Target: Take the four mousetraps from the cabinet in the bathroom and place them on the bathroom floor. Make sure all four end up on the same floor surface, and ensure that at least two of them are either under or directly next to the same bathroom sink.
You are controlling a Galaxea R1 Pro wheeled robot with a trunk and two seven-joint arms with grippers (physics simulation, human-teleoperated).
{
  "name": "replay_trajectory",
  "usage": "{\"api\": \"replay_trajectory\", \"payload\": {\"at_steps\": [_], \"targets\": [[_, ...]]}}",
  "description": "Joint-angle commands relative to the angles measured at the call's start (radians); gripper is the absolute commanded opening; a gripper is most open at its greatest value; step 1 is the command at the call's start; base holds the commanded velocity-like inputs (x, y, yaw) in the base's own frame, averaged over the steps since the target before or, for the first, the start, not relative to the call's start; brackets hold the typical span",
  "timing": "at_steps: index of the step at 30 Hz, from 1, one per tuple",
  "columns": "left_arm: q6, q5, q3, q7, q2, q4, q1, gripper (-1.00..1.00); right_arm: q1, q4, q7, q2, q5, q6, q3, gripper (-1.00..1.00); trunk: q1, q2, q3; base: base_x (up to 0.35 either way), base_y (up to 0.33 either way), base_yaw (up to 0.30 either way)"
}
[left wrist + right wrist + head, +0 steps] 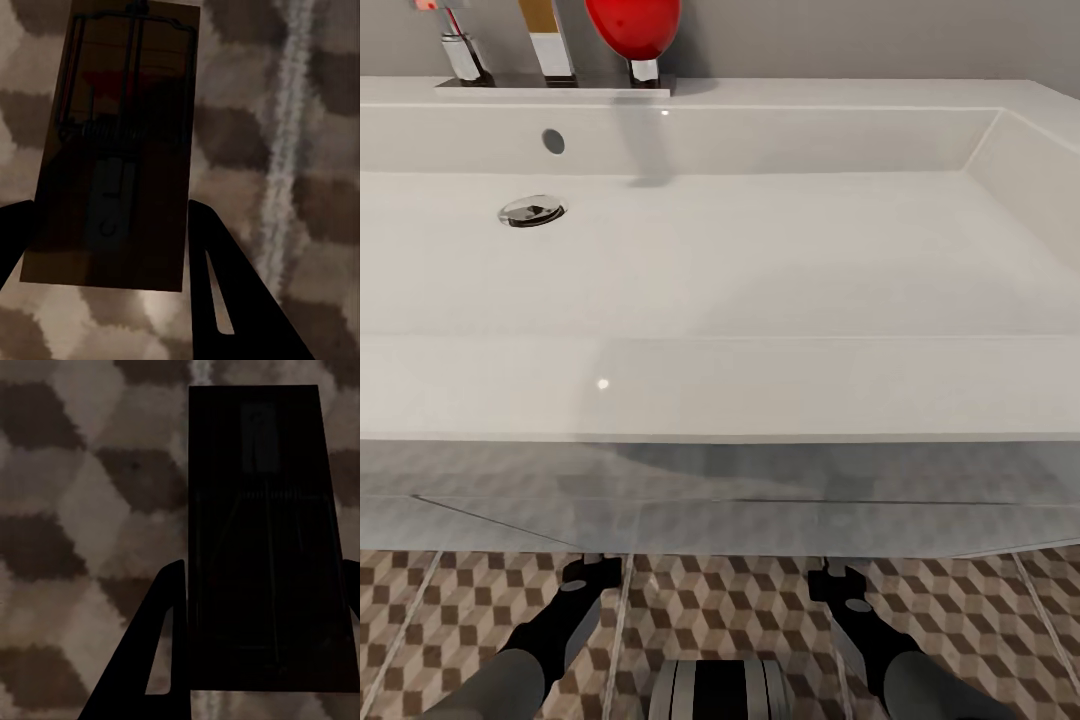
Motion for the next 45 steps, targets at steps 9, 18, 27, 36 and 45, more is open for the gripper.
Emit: {"api": "replay_trajectory", "payload": {"at_steps": [9,18,27,36,45], "targets": [[0.006,0.002,-0.001,0.006,-0.002,-0.006,0.000,-1.00,0.000,0.000,-0.001,0.001,0.009,-0.003,-0.008,-1.00,0.000,0.000,-0.001,0.000,0.000,0.000],[-0.002,0.004,0.001,0.007,-0.003,-0.006,0.000,-1.00,0.000,0.000,0.000,0.001,0.009,-0.003,-0.007,-1.00,0.000,0.000,-0.001,0.000,0.000,0.000],[-0.008,0.008,0.001,0.007,-0.003,-0.005,0.000,-1.00,0.000,0.000,-0.001,0.001,0.009,-0.003,-0.007,-1.00,0.000,0.000,-0.001,0.039,0.000,0.000],[-0.008,0.011,0.002,0.007,-0.002,-0.004,0.000,-1.00,0.000,0.000,0.000,0.001,0.009,-0.003,-0.007,-1.00,0.000,0.000,-0.001,0.050,0.000,0.000],[-0.007,0.011,0.002,0.007,-0.002,0.000,0.000,-1.00,0.000,0.000,0.000,0.001,0.009,-0.003,-0.007,-1.00,0.000,0.000,-0.001,0.003,0.000,0.000]]}}
